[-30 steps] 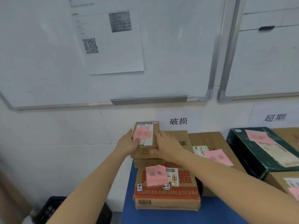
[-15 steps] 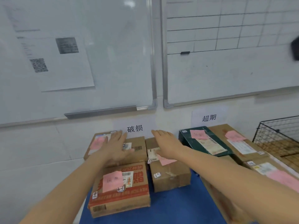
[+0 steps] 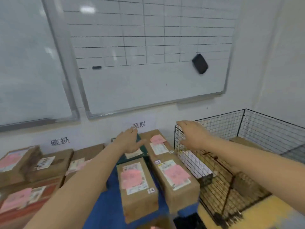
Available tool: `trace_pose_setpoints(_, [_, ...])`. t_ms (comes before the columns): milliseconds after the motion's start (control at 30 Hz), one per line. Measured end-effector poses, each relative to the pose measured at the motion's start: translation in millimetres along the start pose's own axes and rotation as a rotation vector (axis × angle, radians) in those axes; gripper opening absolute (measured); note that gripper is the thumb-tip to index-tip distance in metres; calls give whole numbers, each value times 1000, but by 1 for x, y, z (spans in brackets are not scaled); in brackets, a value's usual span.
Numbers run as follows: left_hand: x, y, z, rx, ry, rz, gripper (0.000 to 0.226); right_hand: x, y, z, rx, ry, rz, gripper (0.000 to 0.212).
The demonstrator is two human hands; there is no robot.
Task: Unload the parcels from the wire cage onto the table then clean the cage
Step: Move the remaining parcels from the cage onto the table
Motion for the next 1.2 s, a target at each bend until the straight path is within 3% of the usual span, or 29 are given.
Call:
trace_pose_setpoints(167, [-31, 130, -22, 5, -57, -87, 87, 50, 133, 17, 10, 12, -135, 79])
trace_pose_setpoints(333, [-74, 221, -37, 17, -64, -132, 79, 82, 243, 14, 14, -4, -241, 74])
trace_pose_setpoints(700, [-220, 346, -69, -134, -195, -151, 80, 68, 412, -39, 48, -84, -258, 81])
trace_pose_setpoints(900, [-277, 373, -90, -275, -272, -98, 81, 24, 465, -63, -7, -136, -202, 83])
trace_pose_setpoints(1200, [-298, 340, -144, -267, -371, 126, 81, -82, 420, -144, -74, -249, 117, 80])
Point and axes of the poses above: each hand's wrist, its own x-axis away from the middle knuckle, its own z-axis out of the back of the hand, y = z × x, the point moved 10 cm from there along -x, towards the middle knuckle, and after that the axes turned 6 degrees about x, right-handed, at the moved point
